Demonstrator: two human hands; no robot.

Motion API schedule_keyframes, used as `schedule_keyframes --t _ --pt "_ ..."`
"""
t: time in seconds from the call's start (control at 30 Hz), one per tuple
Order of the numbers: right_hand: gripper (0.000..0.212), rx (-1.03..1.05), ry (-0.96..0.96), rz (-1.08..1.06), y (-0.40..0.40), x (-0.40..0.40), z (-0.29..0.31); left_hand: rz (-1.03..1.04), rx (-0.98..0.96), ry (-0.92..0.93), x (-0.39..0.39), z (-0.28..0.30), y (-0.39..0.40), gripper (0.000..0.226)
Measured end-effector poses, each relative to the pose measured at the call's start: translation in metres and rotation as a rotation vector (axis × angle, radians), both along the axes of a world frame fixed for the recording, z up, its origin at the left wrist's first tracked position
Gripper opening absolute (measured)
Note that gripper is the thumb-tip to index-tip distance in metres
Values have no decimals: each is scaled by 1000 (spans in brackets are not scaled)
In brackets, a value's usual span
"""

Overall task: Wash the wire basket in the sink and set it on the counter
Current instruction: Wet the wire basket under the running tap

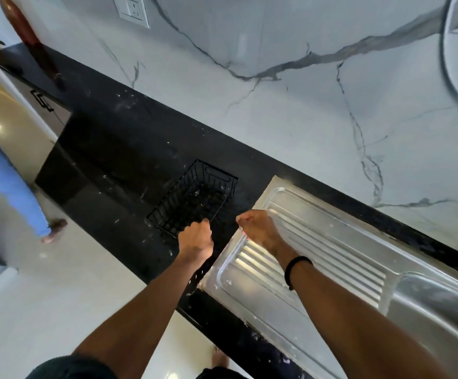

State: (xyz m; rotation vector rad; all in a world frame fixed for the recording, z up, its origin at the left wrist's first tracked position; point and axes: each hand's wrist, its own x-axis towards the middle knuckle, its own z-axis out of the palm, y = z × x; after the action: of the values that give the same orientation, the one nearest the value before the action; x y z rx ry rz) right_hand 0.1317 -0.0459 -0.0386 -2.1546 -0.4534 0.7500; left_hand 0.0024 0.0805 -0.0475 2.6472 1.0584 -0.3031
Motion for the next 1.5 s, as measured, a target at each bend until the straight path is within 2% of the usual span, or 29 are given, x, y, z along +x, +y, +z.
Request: schedule_keyframes --t 0.13,0.23,0.3,0.37,0.43,0.5,0.57,0.67,0.73,0.8,0.87,0.97,1.07,1.17,1.3,1.37,1.43,1.5 --pt "36 44 130 -62 23 -12 -1 -21 -43 3 -1 0 7 38" --pt "53 102 260 -125 42 -21 -4 -92 -123 -149 -8 2 21 51" --pt "60 131 328 -159 54 -26 -7 -254 6 -235 -17 1 39 52" --pt "49 133 361 -179 63 -31 -10 -301 166 -270 -26 3 64 53" --pt "35 122 354 -191 71 -35 -14 -146 200 -239 -34 6 88 56" --pt "26 99 327 -211 75 -37 -17 101 74 -189 -37 10 105 63" --pt "22 87 265 -223 76 -39 -16 264 -75 -121 -37 16 117 52" --pt "27 77 190 -223 71 -39 -13 264 -94 -94 -40 14 125 36" --pt "36 68 166 -201 62 -37 -11 225 -94 -135 -43 11 124 32" --pt "35 66 153 -194 48 -32 -14 179 -101 -184 -45 11 118 26" --pt "26 85 134 -192 28 -29 -8 142 -101 -248 -46 17 103 21" --pt "19 75 64 -202 -11 -22 1 90 -122 -322 -44 28 68 25" --pt "13 106 68 -238 -67 -20 16 71 -268 -375 -40 30 30 23" --pt "11 90 41 -313 -144 -26 31 -51 -426 -333 -32 24 -14 35" --pt "4 14 -53 -407 -243 -43 37 -231 -594 -305 -19 16 -90 40" --pt "10 -25 -116 -463 -297 -47 41 -316 -661 -280 -5 12 -139 45" --pt "17 -53 -185 -510 -350 -50 41 -371 -690 -228 10 6 -188 42" --pt "21 -46 -247 -557 -401 -51 44 -355 -632 -172 26 4 -240 47"
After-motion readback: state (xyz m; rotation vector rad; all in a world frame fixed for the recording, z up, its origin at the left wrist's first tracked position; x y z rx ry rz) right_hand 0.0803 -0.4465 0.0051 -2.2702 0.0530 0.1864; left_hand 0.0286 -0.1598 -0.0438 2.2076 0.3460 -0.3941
